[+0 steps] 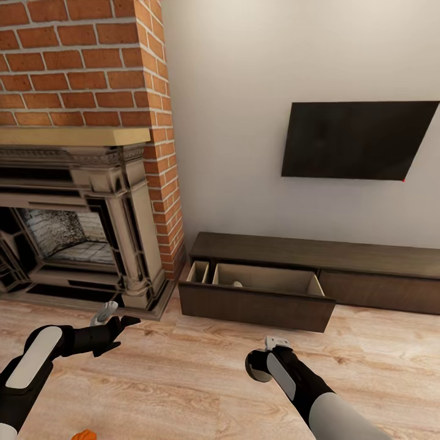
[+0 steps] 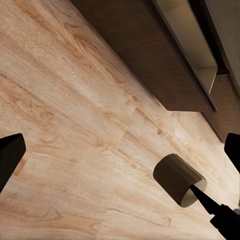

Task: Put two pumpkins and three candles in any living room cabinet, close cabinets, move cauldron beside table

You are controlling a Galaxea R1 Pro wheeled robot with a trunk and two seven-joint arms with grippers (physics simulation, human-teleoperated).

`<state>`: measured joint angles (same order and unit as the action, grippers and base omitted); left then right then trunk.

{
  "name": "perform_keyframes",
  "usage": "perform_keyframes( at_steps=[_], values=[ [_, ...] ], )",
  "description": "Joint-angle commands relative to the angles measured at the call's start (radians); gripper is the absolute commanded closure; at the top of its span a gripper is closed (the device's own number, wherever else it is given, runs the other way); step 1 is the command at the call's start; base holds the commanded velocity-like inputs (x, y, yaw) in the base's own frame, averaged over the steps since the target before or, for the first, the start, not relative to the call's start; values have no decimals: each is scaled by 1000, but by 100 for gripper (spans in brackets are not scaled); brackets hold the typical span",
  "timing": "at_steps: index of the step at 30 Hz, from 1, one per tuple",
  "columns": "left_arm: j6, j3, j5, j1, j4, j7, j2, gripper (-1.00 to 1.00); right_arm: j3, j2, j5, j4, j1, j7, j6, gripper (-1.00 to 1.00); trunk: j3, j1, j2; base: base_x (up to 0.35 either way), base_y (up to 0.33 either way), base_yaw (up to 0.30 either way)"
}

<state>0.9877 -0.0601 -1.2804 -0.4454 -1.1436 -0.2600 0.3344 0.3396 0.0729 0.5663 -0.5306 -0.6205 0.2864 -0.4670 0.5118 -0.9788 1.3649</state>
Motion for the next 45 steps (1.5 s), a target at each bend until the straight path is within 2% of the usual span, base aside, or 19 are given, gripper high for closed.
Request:
perform_keyframes(
  at_steps=[1,11,24,36,42,45],
  values=[
    [3,-1,-11,-1,-1,-10,0,-100,6,-1,10,-2,-1,10,-2,100,1,0,1,0,0,0],
    [3,0,-5,-1,-2,-10,0,-100,6,0,10,-2,-1,10,1,100,1,0,1,88,-138,0],
    [3,0,-5,0,-3,-10,0,-100,6,2,10,-2,-1,11,3,100,1,0,1,235,-241,-2],
    [3,0,-5,0,-2,-10,0,-100,4,1,12,-2,-1,10,4,100,1,0,1,197,-56,-235],
    [3,0,-5,0,-3,-10,0,-100,4,4,12,-5,-1,10,-3,100,1,0,1,180,-27,-64],
    [3,0,-5,-1,-3,-10,0,-100,5,1,14,-56,-1,11,-21,100,1,0,1,201,-104,-7]
  ],
)
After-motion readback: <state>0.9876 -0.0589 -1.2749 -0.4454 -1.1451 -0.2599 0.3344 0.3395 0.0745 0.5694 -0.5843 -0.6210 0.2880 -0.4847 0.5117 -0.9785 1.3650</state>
